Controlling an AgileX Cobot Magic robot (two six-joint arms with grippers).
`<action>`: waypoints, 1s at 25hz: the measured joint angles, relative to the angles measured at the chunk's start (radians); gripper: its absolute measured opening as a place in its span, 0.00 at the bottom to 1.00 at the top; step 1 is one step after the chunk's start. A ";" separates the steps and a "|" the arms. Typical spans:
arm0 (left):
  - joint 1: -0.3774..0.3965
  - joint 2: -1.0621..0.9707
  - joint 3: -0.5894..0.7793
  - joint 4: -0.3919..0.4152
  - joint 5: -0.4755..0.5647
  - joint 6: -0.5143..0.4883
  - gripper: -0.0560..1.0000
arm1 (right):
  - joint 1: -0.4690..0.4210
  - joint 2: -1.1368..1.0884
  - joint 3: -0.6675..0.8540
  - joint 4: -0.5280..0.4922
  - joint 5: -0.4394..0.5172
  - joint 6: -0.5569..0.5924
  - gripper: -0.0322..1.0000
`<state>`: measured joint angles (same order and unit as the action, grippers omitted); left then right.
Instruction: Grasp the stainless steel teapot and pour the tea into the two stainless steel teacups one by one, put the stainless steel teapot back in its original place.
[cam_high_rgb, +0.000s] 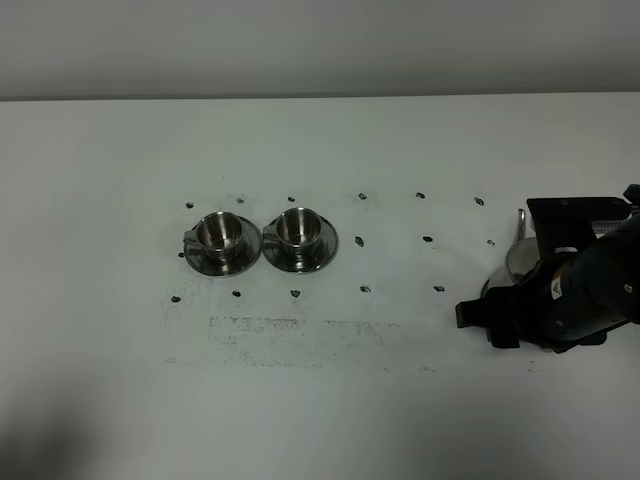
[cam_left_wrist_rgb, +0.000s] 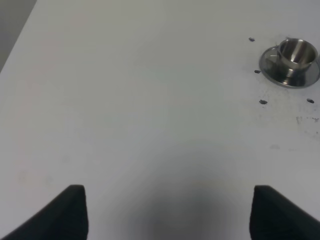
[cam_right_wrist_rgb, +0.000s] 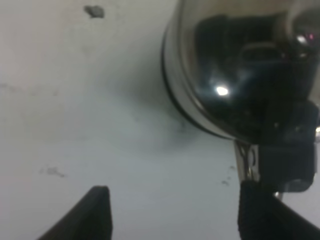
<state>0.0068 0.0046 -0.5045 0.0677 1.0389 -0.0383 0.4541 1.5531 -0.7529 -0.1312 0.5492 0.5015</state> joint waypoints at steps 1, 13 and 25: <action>0.000 0.000 0.000 0.000 0.000 0.000 0.67 | 0.000 0.000 0.000 -0.011 0.003 0.007 0.57; 0.000 0.000 0.000 0.000 0.000 0.000 0.67 | 0.000 0.000 0.000 -0.103 0.050 0.085 0.57; 0.000 0.000 0.000 0.000 0.000 0.000 0.67 | 0.042 -0.090 -0.103 0.137 0.325 -0.177 0.57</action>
<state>0.0068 0.0046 -0.5045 0.0677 1.0389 -0.0383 0.4957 1.4635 -0.8558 0.0059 0.8745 0.3240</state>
